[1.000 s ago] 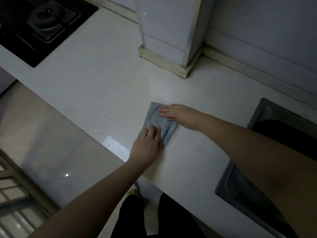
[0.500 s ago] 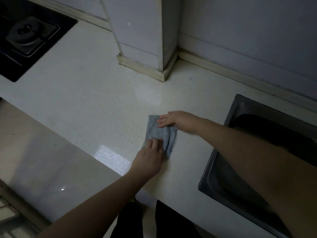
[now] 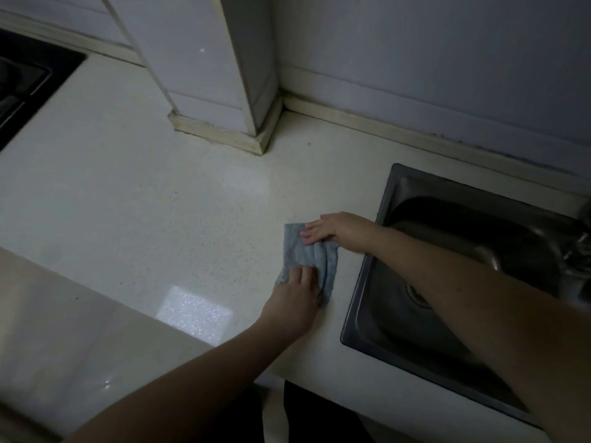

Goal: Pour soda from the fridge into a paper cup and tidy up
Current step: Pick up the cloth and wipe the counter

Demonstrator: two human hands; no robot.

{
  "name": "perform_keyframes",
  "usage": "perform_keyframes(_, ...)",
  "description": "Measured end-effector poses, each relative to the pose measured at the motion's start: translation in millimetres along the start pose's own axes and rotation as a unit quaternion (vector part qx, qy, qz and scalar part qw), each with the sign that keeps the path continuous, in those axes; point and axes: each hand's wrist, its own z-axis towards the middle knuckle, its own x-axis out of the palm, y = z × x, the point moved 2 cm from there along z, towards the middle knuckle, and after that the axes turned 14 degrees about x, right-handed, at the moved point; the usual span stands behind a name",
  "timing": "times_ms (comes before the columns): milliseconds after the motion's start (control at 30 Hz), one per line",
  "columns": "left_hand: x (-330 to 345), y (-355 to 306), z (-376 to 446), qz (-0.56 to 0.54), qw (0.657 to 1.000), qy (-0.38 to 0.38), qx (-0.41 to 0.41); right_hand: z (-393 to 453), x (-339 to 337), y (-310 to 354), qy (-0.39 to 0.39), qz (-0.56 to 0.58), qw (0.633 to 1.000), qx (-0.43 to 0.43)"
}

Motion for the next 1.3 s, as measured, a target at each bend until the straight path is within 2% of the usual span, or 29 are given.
perform_keyframes(167,7,-26,26,-0.028,0.999,-0.016,0.035,-34,2,-24,-0.051,0.002,0.999,-0.013)
perform_keyframes(300,-1,-51,37,-0.034,0.998,0.004,0.044,-63,4,-39,-0.078,0.058,0.995,0.007)
perform_keyframes(400,-6,-66,43,-0.079,0.996,0.015,0.034,-87,10,-47,-0.109,0.133,0.984,0.045)
perform_keyframes(533,3,-80,56,-0.096,0.995,0.019,0.033,-107,19,-51,-0.173,0.163,0.966,0.098)
perform_keyframes(733,-18,-94,63,-0.125,0.992,0.015,0.029,-128,19,-44,-0.186,0.14,0.962,0.141)
perform_keyframes(900,-22,-104,66,-0.087,0.993,0.026,0.076,-158,19,-53,-0.198,0.003,0.965,0.17)
perform_keyframes(1000,-19,-98,66,-0.085,0.991,-0.009,0.106,-170,11,-57,-0.227,-0.02,0.953,0.198)
perform_keyframes(1100,-22,-82,60,-0.123,0.986,-0.06,0.093,-166,-5,-46,-0.234,-0.035,0.947,0.216)
perform_keyframes(1200,-27,-59,50,-0.262,0.956,-0.124,0.05,-147,-25,-22,-0.237,-0.001,0.949,0.209)
perform_keyframes(1267,-33,-36,39,-0.416,0.897,-0.151,-0.003,-126,-37,-4,-0.204,0.035,0.957,0.203)
perform_keyframes(1300,-36,-24,31,-0.498,0.853,-0.152,-0.029,-113,-42,5,-0.181,0.043,0.962,0.198)
